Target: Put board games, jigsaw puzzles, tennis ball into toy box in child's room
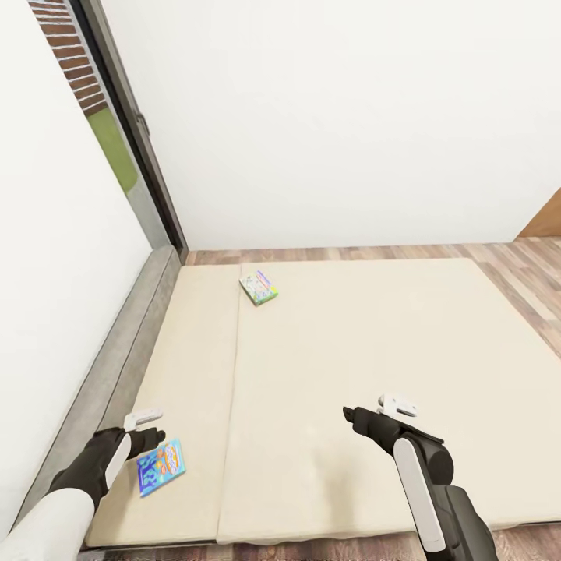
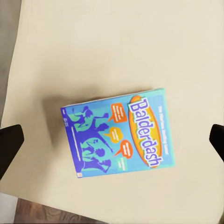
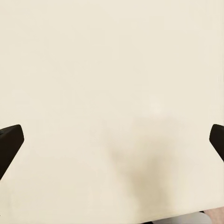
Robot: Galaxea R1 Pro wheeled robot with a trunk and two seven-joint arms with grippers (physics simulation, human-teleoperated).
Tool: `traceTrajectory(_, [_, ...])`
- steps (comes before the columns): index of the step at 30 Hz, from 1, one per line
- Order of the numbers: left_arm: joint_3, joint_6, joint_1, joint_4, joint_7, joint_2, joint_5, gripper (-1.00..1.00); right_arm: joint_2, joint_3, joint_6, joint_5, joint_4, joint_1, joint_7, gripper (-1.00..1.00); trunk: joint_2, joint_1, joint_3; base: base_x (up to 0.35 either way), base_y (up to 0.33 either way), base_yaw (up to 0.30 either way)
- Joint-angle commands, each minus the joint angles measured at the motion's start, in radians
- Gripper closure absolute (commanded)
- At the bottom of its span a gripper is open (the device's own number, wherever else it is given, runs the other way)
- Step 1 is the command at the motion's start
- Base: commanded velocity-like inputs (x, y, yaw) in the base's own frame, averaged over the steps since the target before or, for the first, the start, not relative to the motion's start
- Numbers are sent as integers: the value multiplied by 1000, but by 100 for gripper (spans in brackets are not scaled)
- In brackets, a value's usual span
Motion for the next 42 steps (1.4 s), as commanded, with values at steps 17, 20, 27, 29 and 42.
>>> traceTrajectory(17, [3,135,-68,-12,-2,2,-1,-100,1,20,6,-11,-15,-1,-8,-100,-2,0,-29,0,0,0])
traceTrajectory(20, [3,138,-74,-13,-3,2,0,-100,1,23,6,-11,-16,-1,-8,-100,-2,0,-34,0,0,0])
traceTrajectory(27, [3,140,-79,-17,-3,3,1,-100,1,26,7,-11,-16,-1,-8,-100,-2,0,-45,0,0,0])
traceTrajectory(29, [3,140,-79,-18,-3,3,1,-100,0,26,8,-11,-16,-1,-8,-100,-2,0,-48,0,0,0])
traceTrajectory(42, [3,139,-79,-19,-3,2,1,-100,-3,25,49,-11,-17,-4,138,-100,-2,0,-63,0,0,0])
